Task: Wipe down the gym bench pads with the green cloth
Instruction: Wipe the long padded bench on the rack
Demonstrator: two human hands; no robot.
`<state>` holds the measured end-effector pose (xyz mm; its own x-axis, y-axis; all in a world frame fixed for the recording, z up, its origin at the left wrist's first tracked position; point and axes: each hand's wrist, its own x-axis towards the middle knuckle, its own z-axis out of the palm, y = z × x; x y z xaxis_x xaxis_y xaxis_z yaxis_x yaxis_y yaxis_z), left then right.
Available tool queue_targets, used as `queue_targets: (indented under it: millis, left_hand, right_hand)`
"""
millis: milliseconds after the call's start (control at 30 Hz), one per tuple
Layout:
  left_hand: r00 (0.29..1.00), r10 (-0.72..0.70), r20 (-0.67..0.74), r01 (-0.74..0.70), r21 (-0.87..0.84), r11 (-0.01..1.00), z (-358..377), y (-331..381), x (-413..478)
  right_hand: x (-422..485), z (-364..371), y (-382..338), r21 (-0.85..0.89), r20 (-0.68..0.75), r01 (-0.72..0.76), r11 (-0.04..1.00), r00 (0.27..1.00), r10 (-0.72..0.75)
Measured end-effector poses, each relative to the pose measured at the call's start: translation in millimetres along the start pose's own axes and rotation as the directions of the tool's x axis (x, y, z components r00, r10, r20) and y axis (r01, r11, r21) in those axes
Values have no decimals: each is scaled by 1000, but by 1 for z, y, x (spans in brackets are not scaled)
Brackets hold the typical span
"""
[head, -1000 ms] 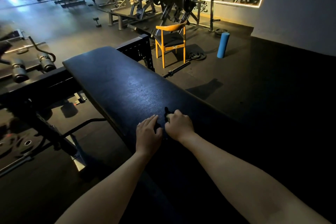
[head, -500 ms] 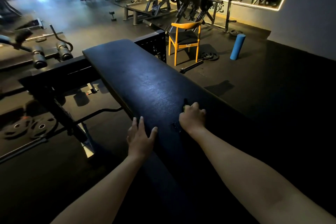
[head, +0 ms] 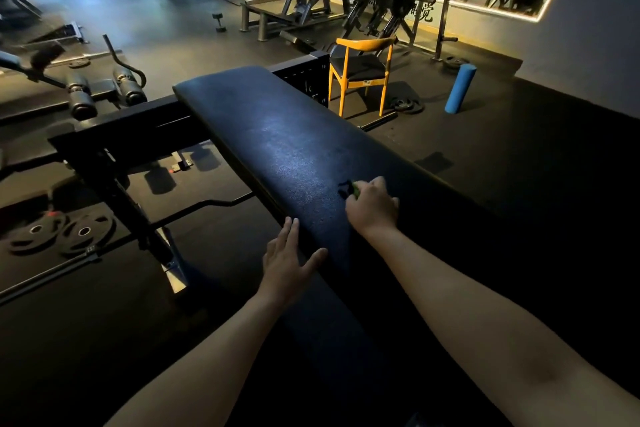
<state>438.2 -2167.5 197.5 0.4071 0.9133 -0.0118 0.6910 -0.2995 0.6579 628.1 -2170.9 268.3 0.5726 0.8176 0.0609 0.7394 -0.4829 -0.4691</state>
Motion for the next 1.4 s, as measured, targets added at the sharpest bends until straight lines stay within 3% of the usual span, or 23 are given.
queue_targets:
  millis: [167,333,533,700,800,900,1033,1133,1233,1333,1400]
  left_hand:
    - [1000,21,13,-21,-50,999,-5,-7,2]
    - [999,28,42,-23,-128,992,-11,-15,4]
    - [996,-57,69,76,-313,947,0,-35,19]
    - [998,-3,64,19,-249,968,-13,-26,14]
    - [998,19,65,0,-279,960,-12,-28,14]
    - [997,3,72,21,-323,946,-12,-31,15]
    - [998,13,62,9,-342,940,-19,-28,10]
    - [999,30,-28,-38,-355,934,-18,-27,4]
    - [987,82,-136,-125,-348,929,-10,-26,-2]
    - [977,122,-173,-177,-353,919,-9,-22,-1]
    - [983,134,-127,-171,-352,920,-11,-19,6]
  right_hand:
    - [0,26,-4,-126,22,46,991,999,-44]
    - [-21,39,-35,-38,124,143,989,983,-137]
    - [-46,50,-58,9,259,315,949,916,-307]
    - [-17,43,-56,-9,64,273,962,960,-272]
    - [-7,45,-58,-72,125,230,970,967,-220]
    - [-13,55,-60,-89,160,282,955,951,-266]
    - [-19,50,-59,-23,255,364,931,903,-346]
    - [-32,48,-58,17,308,413,911,865,-397]
    - [-46,52,-55,78,254,451,889,854,-455]
    - [-48,47,-52,215,203,415,884,866,-456]
    - [-49,42,-46,347,219,327,879,883,-415]
